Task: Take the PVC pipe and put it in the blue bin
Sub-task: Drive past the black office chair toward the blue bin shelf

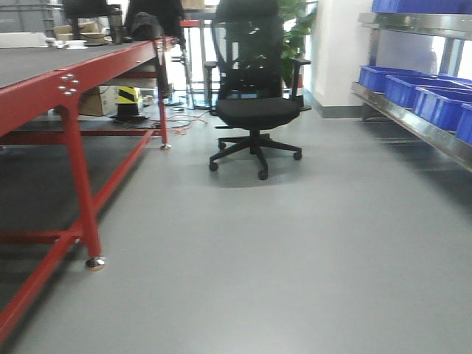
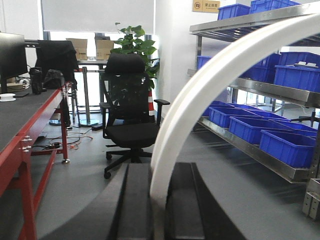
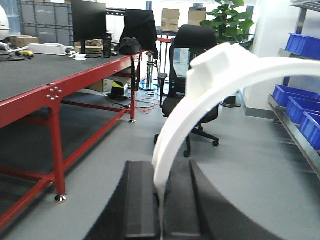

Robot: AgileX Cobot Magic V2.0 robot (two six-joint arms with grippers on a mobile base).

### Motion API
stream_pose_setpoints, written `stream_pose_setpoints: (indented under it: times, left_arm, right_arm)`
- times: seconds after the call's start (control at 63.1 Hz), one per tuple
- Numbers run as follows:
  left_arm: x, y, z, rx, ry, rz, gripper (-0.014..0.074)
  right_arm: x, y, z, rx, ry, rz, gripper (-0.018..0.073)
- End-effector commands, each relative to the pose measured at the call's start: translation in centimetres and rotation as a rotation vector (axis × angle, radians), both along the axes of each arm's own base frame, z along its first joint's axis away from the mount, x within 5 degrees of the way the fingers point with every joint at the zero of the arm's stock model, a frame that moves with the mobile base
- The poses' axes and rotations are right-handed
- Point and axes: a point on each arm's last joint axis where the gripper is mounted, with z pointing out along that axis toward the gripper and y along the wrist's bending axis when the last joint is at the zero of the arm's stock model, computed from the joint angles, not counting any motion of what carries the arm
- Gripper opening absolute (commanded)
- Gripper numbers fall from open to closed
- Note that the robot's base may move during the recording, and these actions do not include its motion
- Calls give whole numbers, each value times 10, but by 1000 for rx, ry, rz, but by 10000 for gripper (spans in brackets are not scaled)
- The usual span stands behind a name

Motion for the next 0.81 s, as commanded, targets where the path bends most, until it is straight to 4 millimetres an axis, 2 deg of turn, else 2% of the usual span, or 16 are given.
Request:
stream_pose_setpoints:
  times: [0.0, 0.792]
  left_arm:
    - [-2, 0, 3, -8, -32, -10, -111]
    - [-2, 0, 3, -8, -32, -10, -111]
  right_arm:
    - [-1, 0, 1, 2, -18, 2, -154]
    - [-1, 0, 1, 2, -18, 2, -154]
